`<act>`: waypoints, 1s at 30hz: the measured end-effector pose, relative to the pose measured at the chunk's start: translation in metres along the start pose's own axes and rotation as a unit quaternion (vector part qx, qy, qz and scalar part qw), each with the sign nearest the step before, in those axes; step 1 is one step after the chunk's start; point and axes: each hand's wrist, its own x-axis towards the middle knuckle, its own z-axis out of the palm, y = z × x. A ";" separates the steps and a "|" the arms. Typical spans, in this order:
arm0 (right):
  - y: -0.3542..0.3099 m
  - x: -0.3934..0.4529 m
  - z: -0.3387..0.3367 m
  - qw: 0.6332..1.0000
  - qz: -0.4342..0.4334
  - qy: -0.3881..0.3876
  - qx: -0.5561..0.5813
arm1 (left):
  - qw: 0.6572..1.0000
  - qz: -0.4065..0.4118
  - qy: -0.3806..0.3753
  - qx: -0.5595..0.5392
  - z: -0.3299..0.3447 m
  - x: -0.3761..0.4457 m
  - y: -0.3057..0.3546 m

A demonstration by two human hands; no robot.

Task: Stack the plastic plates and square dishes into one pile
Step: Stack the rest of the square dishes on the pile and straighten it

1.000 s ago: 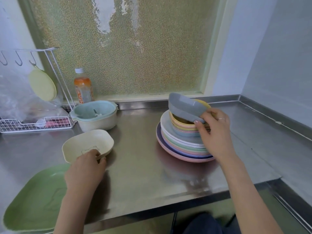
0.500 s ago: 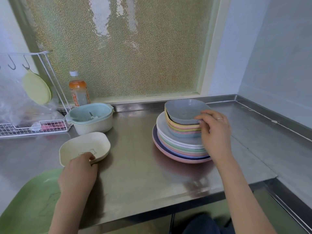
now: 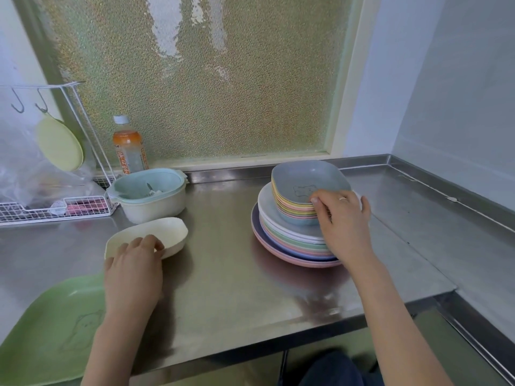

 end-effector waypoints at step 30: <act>-0.059 0.000 0.015 0.984 -0.109 0.077 0.121 | 0.990 -0.134 -0.042 -0.031 -0.011 -0.028 0.032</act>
